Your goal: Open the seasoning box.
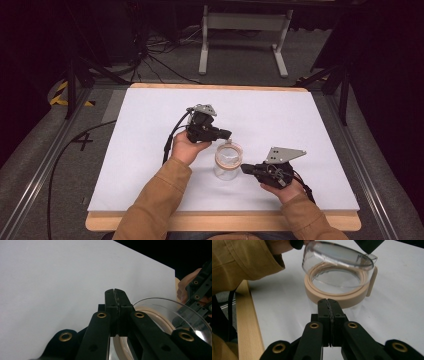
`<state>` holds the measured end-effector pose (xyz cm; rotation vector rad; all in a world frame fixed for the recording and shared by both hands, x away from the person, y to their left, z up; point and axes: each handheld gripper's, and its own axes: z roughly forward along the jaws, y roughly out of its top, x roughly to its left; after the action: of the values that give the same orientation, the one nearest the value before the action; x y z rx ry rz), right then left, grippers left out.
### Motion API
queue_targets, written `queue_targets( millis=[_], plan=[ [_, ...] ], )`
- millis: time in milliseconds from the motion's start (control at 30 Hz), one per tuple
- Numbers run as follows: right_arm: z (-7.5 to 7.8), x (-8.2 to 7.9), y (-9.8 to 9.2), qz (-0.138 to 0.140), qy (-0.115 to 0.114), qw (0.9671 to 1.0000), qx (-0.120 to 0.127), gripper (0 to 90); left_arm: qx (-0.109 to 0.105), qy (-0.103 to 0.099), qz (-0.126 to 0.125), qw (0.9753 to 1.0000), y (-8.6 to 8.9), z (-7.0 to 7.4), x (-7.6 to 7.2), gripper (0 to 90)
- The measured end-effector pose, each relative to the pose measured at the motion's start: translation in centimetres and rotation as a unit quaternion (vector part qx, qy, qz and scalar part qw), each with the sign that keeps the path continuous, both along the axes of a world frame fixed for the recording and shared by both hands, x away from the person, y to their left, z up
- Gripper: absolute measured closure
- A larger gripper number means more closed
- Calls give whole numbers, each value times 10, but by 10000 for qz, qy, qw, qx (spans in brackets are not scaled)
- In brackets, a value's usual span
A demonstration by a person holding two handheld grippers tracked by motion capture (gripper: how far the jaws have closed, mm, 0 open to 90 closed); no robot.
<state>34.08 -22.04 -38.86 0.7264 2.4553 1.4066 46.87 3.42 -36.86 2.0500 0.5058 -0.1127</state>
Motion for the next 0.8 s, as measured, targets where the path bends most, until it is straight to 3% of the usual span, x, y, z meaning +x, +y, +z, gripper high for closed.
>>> queue_targets(
  millis=[400, 533, 633, 700, 800],
  plan=[
    [3, 3, 5, -52, 3, 9999, 126, 892, 51, 1, -23, 10000, 1, 1, 0, 897],
    [3, 3, 5, -30, -13, 9999, 148, 893, 136, -179, 56, 9997, 2, 3, -2, 895],
    [4, 3, 5, -14, -43, 9999, 161, 893, 106, -172, 162, 9997, 10, 7, -3, 894],
    [5, 3, 5, -5, -76, 9998, 166, 893, 14, -240, 232, 9994, 16, 9, -6, 894],
    [6, 3, 8, 69, -153, 9997, 157, 893, 43, -346, 322, 9989, 25, 15, -13, 886]
  ],
)
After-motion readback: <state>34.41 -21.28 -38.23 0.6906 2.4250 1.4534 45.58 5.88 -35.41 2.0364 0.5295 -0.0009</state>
